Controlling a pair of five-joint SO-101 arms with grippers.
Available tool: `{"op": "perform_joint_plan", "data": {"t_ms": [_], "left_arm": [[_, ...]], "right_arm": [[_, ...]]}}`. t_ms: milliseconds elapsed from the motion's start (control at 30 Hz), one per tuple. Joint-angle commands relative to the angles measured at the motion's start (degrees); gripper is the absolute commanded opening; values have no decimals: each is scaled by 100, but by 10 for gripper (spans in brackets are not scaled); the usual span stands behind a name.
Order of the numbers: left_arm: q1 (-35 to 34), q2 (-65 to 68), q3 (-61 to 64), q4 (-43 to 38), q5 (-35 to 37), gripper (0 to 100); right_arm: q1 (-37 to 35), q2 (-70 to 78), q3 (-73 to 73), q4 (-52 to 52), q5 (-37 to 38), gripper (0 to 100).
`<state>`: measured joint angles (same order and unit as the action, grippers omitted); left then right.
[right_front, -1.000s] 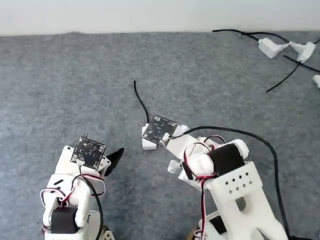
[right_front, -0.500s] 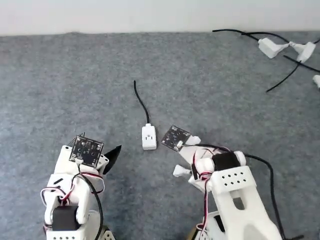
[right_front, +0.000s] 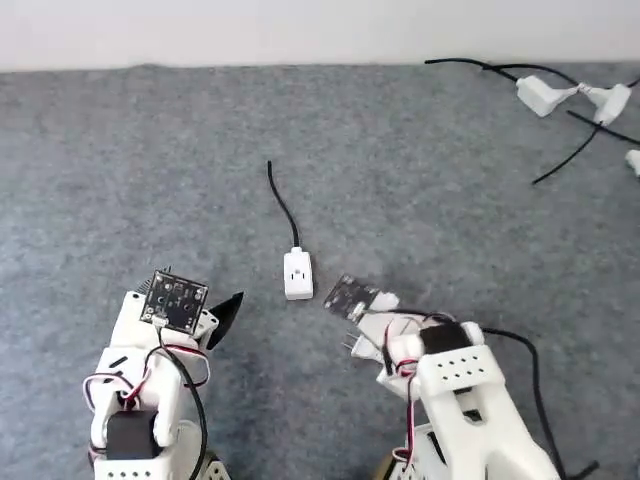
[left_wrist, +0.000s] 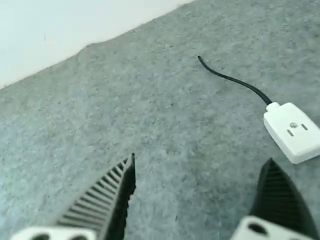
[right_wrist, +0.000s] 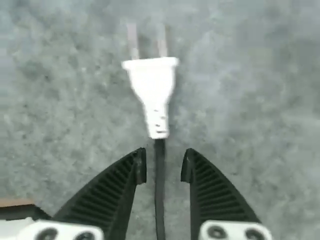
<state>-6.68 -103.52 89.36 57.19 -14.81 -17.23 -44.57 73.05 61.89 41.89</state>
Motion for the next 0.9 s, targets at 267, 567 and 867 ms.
{"op": "perform_joint_plan", "data": {"t_ms": [267, 567, 867], "left_arm": [[18, -79, 4, -211, 18, 372], [18, -79, 57, -273, 18, 372], [18, -79, 66, -273, 9, 372]], "right_arm": [[-1059, -110, -369, -84, -624, 129], [-1024, -110, -352, -418, -615, 132], [-1024, -101, -369, -567, -440, 133]]}}
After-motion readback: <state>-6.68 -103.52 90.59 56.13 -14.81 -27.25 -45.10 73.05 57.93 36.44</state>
